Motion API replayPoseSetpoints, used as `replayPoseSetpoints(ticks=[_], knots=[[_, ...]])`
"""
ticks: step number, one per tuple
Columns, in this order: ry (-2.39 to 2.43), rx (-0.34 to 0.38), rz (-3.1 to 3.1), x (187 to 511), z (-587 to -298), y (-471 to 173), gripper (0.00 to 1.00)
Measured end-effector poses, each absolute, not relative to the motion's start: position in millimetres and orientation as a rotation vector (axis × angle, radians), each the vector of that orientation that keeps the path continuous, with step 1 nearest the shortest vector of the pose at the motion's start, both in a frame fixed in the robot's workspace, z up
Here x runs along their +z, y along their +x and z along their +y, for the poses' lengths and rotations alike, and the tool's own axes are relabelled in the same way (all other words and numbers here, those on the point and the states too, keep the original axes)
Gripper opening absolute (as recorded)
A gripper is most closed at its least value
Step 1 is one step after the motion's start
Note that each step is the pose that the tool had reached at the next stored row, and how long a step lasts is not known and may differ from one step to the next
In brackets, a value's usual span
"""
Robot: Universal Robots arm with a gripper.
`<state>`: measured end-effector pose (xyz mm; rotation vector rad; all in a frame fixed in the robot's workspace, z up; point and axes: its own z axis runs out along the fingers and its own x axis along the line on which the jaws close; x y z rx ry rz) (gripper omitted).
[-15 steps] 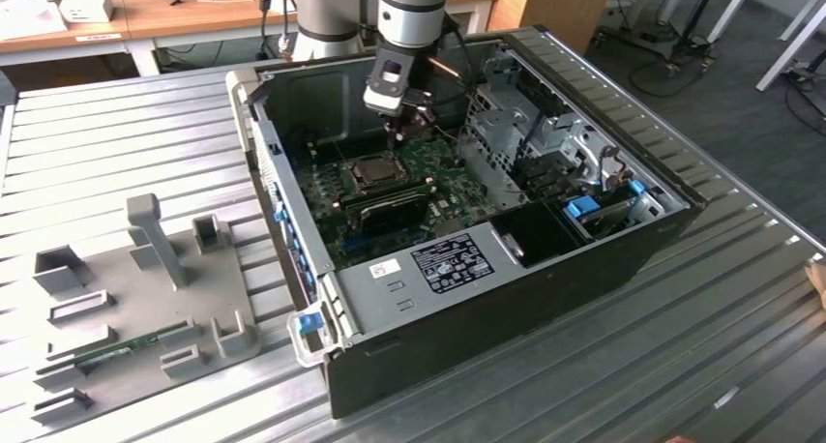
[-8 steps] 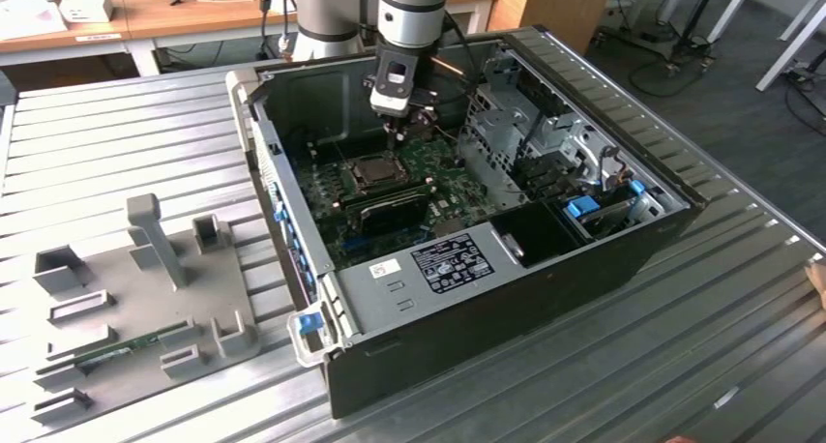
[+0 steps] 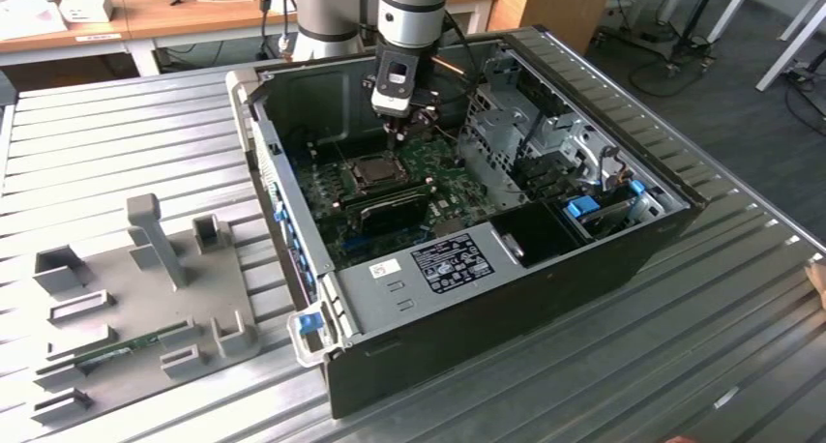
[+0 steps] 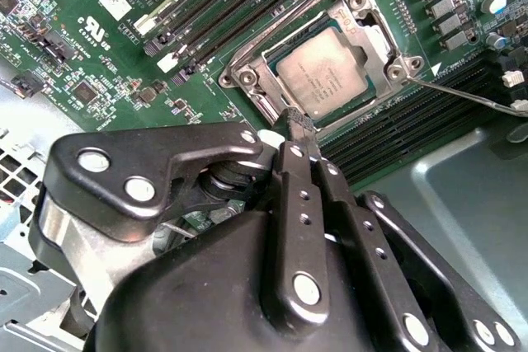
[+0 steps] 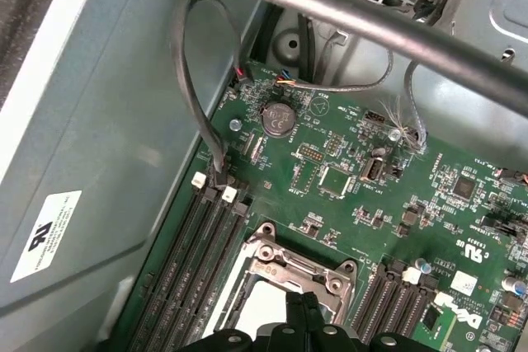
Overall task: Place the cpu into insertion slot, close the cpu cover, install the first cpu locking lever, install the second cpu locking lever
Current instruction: 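Close the cpu cover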
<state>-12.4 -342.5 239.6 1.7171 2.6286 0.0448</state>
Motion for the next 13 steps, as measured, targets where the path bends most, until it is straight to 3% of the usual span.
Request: replayPoseSetpoints(ticks=[13], knots=[[1.659, 0.045, 2.666, 239.5, -342.5, -12.4, 0.1]])
